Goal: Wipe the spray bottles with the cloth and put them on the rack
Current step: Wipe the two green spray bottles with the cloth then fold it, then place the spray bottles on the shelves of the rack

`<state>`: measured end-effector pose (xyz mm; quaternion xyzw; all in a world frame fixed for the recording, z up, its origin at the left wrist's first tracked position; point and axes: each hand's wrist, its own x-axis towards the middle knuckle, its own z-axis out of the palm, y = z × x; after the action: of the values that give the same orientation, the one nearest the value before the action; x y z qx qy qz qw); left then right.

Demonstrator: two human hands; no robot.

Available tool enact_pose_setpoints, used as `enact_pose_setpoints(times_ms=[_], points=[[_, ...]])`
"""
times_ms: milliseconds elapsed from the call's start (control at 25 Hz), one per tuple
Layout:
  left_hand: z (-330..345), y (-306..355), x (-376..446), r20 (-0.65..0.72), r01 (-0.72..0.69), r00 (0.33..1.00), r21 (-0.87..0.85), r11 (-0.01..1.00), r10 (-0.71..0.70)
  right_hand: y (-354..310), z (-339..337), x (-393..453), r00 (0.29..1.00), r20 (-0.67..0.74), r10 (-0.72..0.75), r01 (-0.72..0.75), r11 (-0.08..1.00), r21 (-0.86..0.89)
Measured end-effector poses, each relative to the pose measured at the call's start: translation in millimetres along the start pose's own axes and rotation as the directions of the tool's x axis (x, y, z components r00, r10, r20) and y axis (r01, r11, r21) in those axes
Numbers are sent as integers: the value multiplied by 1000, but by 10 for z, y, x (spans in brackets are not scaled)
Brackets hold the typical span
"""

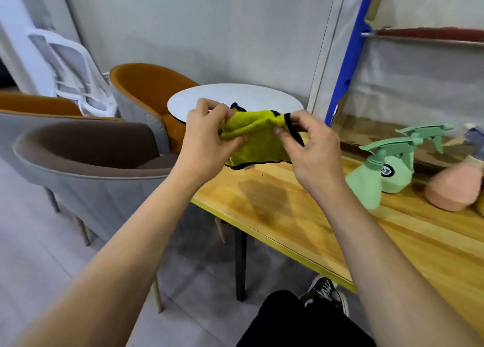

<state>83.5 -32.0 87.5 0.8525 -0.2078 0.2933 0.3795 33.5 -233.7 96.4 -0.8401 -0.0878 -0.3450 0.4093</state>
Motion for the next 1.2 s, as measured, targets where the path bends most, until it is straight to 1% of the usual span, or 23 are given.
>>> enact_pose_setpoints(times_ms=[40,80,120,160,200,240,320,400,480,560,600,680,720,800,840,920,1000,1080,1160,1200], points=[[-3,-75,-92,37,-24,999,42,999,23,23,7,-68,998,66,-24,27,999,-39],[21,-172,-228,112,-46,993,98,994,35,63,24,-147,985,170,-23,36,996,-77],[62,-272,-405,204,-69,978,149,986,38,116,32,-248,954,299,7,31,992,-122],[101,-377,-603,295,-90,955,177,980,34,173,41,-369,905,423,45,33,984,-175],[122,-464,-797,362,-107,932,187,976,33,229,44,-499,852,518,76,54,971,-231],[128,-536,-964,398,-125,917,189,974,41,290,49,-625,810,579,93,95,953,-286],[123,-603,-1170,408,-148,911,180,972,63,415,48,-818,761,640,105,185,911,-369],[136,-549,-1270,435,-124,900,178,976,35,490,38,-920,744,657,119,180,911,-370],[182,-427,-1304,467,-119,884,230,966,-2,533,46,-981,757,646,103,170,923,-347],[240,-295,-1336,466,-153,885,328,932,-19,580,69,-1038,809,587,39,223,903,-367],[259,-226,-1345,443,-172,896,369,913,-10,592,78,-1061,842,540,-1,255,883,-395],[306,-127,-1368,374,-187,927,399,898,28,568,80,-1059,889,450,-88,314,832,-458],[346,-94,-1387,341,-193,938,384,903,55,558,78,-1035,900,418,-125,328,825,-460],[391,-33,-1390,326,-169,943,281,945,71,557,53,-1000,904,393,-166,337,843,-419],[395,-12,-1373,343,-134,938,212,968,55,568,33,-1015,903,401,-155,323,861,-393],[380,19,-1313,391,-49,920,50,998,26,592,-13,-1077,889,451,-79,267,889,-371],[353,54,-1289,470,30,883,-83,996,13,603,-14,-1121,863,505,-23,247,890,-383],[335,50,-1316,517,114,856,-218,969,15,589,38,-1102,841,537,-70,313,872,-376],[327,28,-1359,502,136,865,-253,958,10,599,59,-1035,835,539,-114,343,873,-346],[341,16,-1372,472,102,881,-216,971,13,616,34,-999,836,541,-91,318,884,-343]])
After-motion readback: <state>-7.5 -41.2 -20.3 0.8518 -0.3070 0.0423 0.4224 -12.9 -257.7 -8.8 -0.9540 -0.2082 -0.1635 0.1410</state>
